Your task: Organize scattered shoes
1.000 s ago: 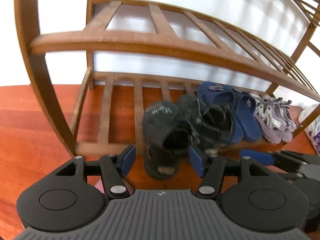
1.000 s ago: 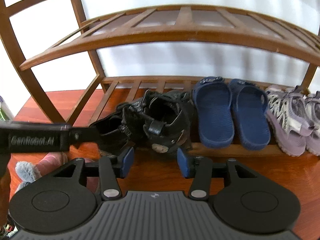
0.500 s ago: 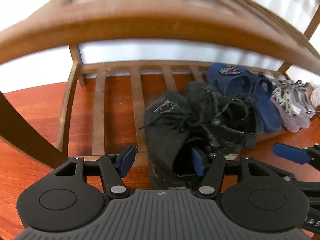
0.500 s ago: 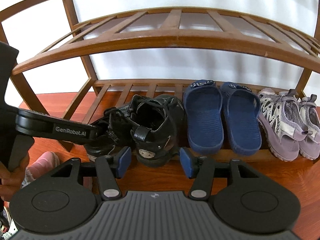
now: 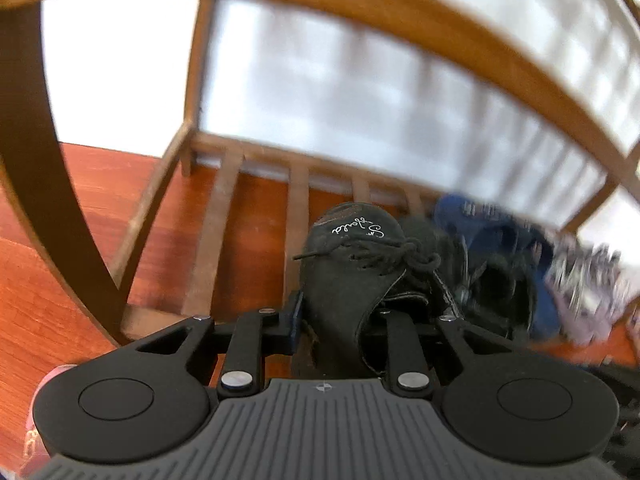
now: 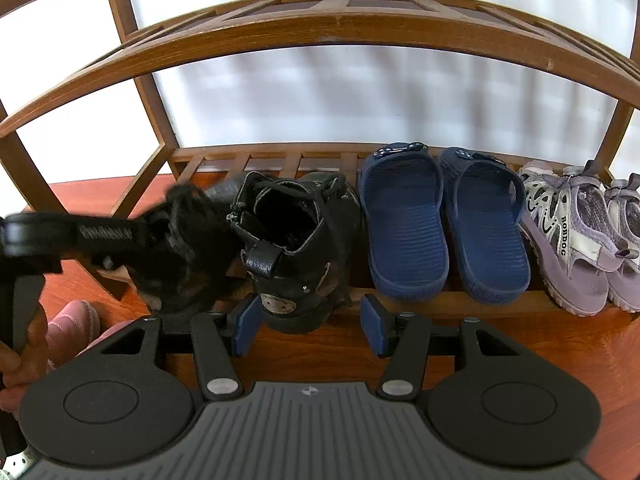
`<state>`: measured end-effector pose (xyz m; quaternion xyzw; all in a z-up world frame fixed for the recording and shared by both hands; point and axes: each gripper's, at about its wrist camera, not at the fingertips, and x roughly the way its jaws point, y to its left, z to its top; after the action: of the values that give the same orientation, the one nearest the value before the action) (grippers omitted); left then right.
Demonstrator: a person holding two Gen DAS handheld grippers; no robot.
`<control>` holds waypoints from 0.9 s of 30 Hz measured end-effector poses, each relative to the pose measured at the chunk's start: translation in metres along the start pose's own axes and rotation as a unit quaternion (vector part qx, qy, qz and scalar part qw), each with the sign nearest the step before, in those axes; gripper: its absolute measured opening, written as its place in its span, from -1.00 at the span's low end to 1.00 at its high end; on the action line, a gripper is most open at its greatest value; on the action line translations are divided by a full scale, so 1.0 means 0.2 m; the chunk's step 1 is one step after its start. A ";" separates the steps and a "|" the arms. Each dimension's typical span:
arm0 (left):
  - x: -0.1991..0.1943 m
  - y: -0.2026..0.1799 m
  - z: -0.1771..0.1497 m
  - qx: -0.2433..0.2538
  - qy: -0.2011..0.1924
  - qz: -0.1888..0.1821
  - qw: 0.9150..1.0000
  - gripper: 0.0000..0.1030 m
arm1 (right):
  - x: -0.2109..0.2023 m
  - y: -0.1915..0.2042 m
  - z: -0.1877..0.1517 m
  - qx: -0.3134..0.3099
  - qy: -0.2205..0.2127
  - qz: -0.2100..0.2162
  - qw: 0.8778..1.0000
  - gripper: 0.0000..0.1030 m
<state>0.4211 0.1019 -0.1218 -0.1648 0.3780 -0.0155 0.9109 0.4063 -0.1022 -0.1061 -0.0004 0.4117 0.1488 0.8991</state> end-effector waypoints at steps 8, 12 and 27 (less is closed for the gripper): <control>0.11 -0.02 0.02 -0.031 0.022 0.017 0.999 -0.51 | 0.03 0.02 0.01 -0.009 -0.003 0.000 1.000 0.17; 0.15 -0.02 0.01 -0.025 0.032 0.022 0.999 -0.45 | 0.04 0.02 0.01 -0.015 -0.004 0.000 1.000 0.17; 0.02 -0.06 0.05 -0.015 0.031 -0.004 0.999 0.35 | 0.05 0.04 -0.01 -0.025 -0.003 -0.001 1.000 0.17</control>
<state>0.4326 0.0932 -0.1142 -0.1794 0.4057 -0.0190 0.8960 0.4094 -0.0921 -0.1138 -0.0228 0.4050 0.1579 0.9003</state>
